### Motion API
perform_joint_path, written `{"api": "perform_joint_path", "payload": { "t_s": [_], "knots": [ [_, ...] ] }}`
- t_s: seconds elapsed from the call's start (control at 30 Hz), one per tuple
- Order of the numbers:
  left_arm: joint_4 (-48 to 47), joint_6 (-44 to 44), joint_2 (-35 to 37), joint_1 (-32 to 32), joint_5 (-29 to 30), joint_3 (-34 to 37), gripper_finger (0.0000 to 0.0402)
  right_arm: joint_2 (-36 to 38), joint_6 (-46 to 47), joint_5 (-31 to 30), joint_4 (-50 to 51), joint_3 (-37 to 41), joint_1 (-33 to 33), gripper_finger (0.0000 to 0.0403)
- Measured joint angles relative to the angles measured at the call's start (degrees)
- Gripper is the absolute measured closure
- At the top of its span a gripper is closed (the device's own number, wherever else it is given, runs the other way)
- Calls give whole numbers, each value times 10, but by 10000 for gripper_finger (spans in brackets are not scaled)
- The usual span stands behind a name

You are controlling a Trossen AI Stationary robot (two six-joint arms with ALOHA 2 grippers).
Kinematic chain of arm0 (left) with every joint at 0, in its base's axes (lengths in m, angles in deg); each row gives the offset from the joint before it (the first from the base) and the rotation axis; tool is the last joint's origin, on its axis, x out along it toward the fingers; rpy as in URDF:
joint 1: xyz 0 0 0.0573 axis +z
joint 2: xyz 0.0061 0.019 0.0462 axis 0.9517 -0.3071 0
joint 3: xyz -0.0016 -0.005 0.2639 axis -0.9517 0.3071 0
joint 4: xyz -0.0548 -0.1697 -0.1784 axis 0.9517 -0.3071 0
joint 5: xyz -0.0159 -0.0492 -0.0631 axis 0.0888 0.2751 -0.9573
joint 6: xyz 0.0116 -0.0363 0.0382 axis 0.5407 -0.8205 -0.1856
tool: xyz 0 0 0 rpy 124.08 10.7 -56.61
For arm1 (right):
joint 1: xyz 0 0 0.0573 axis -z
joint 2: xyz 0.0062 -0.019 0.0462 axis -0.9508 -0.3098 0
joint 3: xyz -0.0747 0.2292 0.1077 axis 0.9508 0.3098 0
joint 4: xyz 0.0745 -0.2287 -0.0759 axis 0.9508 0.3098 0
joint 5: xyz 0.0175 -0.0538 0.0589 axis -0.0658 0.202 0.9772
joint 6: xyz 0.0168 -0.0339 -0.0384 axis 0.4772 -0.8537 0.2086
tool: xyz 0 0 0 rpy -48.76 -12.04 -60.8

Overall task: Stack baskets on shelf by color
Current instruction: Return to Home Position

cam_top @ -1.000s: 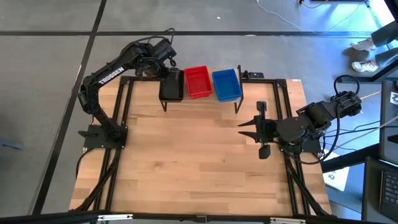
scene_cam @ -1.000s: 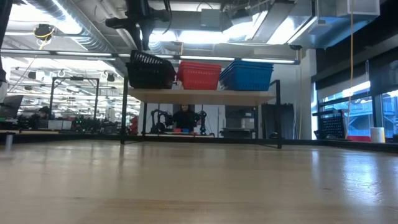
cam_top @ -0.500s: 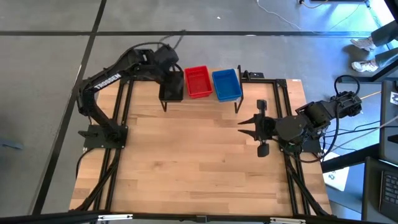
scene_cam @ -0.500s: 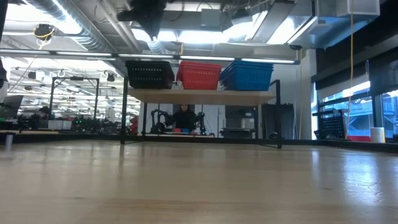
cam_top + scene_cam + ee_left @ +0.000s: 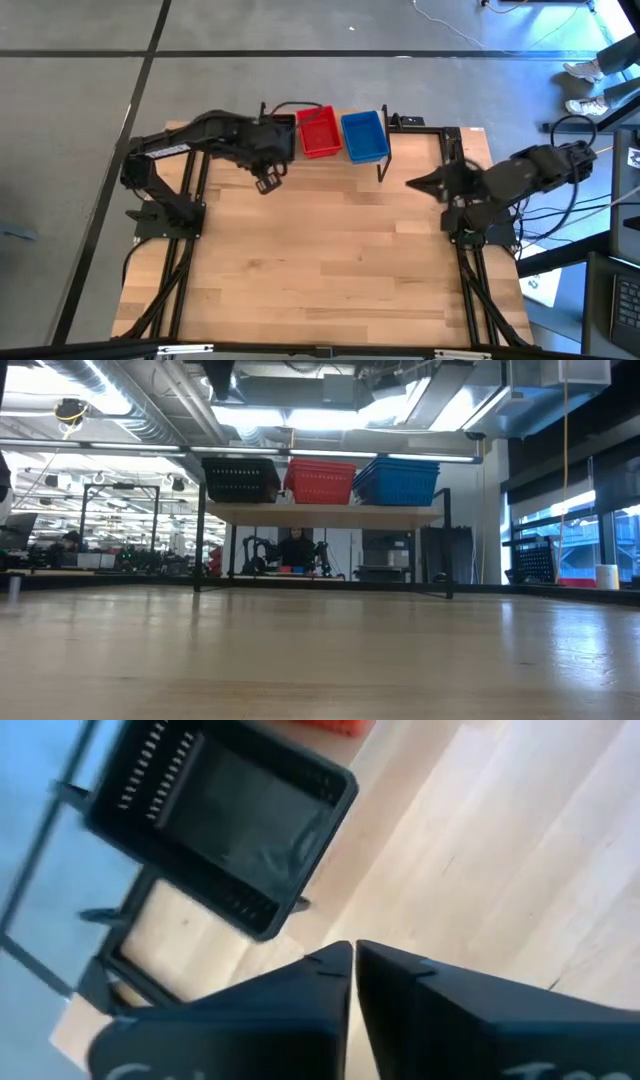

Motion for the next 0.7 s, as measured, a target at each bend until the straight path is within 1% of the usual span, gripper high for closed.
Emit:
{"api": "perform_joint_path", "payload": {
  "t_s": [0.2,0.3,0.37,0.43,0.5,0.6,0.7],
  "knots": [
    [1,1,54,-63,44,-1,401,62,47,1,53,0,0,401],
    [10,-18,94,-95,53,4,401,84,63,15,94,0,0,401],
    [29,-32,130,-116,63,20,401,103,77,26,108,9,0,401],
    [55,-42,161,-140,67,46,401,125,79,31,97,33,0,402],
    [102,-40,194,-160,67,85,401,149,74,33,76,64,0,402],
    [168,-30,254,-189,66,158,401,188,72,41,32,116,0,402],
    [234,-29,322,-206,65,239,401,227,56,59,-32,171,-1,402]
  ]
}}
